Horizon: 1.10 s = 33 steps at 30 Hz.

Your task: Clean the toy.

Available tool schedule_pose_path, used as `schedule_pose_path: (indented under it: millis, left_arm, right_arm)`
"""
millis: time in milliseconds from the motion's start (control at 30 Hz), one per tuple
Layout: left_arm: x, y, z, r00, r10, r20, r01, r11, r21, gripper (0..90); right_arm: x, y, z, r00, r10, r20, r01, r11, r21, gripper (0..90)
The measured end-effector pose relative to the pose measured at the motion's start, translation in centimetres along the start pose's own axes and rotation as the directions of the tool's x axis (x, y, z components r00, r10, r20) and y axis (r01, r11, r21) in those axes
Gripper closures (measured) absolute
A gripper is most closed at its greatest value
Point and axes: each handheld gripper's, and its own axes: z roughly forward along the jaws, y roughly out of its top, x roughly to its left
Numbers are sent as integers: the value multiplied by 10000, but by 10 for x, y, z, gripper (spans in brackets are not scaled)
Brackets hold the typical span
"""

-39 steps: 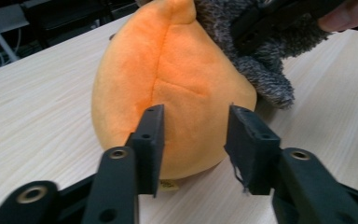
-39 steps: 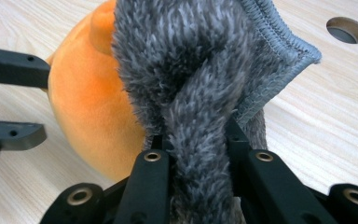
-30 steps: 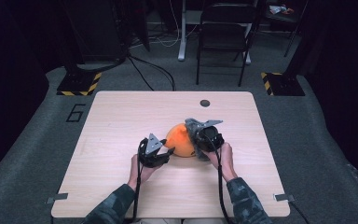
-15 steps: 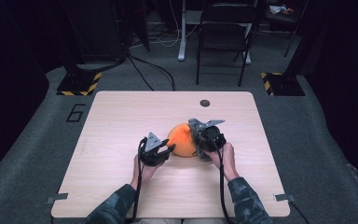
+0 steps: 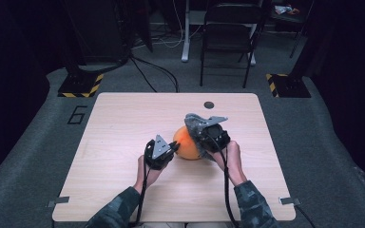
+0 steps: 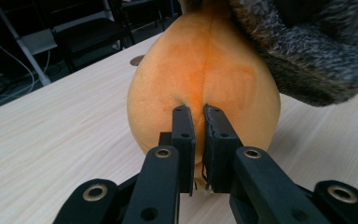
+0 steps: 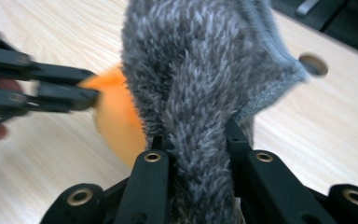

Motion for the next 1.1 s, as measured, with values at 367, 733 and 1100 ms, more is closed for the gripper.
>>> schedule_pose_path:
  millis: [367,733,1100]
  left_arm:
    - [-9,1,3,9969,572,536,-575,9983,36,848]
    - [-6,0,4,9971,476,599,-477,9989,8,849]
    - [-5,-1,4,9970,403,659,-402,9992,-39,844]
  right_arm:
    - [29,-1,21,9973,-595,-423,617,9966,539,781]
    - [-15,-12,19,9950,700,714,-732,9964,431,782]
    - [16,3,4,9984,-291,-490,283,9995,-163,777]
